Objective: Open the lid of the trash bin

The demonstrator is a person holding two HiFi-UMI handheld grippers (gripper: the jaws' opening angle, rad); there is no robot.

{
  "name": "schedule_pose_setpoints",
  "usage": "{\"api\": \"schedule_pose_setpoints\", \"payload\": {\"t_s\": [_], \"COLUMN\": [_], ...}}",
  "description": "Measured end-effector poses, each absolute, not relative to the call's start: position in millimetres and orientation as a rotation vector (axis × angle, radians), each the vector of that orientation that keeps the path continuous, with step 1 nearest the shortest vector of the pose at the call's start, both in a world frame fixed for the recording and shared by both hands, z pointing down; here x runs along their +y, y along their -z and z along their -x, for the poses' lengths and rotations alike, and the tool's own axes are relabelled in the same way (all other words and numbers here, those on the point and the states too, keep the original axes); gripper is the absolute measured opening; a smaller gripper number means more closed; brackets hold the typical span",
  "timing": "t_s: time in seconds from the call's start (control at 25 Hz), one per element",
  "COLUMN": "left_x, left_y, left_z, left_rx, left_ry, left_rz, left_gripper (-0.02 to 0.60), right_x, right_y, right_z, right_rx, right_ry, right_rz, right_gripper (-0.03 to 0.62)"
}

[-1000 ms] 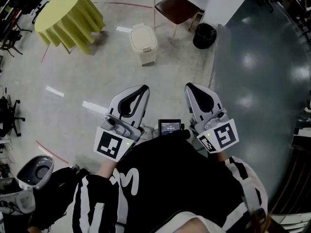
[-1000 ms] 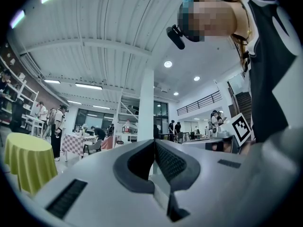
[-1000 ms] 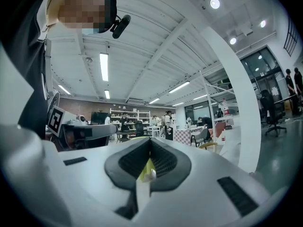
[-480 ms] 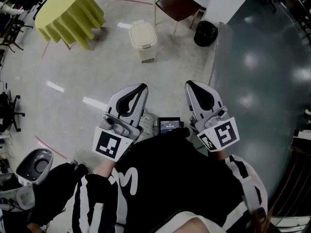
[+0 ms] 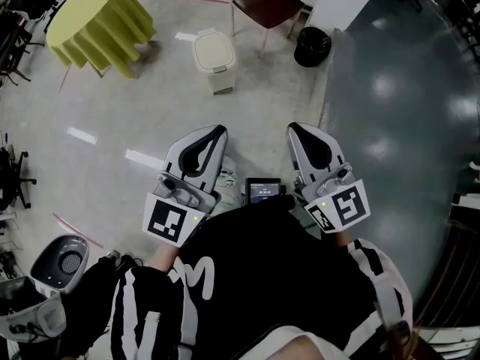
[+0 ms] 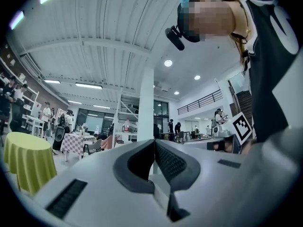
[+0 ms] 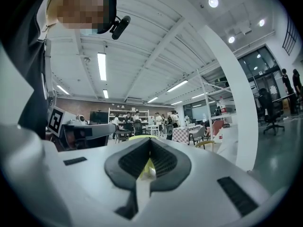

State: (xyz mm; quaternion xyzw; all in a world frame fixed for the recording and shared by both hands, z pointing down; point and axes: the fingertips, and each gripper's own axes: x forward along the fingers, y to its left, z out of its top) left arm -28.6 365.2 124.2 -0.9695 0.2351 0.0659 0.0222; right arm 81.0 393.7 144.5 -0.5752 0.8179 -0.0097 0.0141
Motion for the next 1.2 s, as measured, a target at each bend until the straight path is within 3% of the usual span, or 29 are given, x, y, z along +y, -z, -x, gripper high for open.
{"api": "schedule_pose_setpoints", "payload": {"t_s": [1.2], "left_x": [202], "left_y": [-123], "left_z": [-4], "left_rx": [0.678], "left_ry": [-0.205], "left_rz": [3.024], "left_gripper": [0.011], "right_x": [233], "right_y": [-140], "right_z": [-105], "right_rx": [2.542], "right_ry": [0.030], "right_rz": [1.828], "right_gripper": [0.011]}}
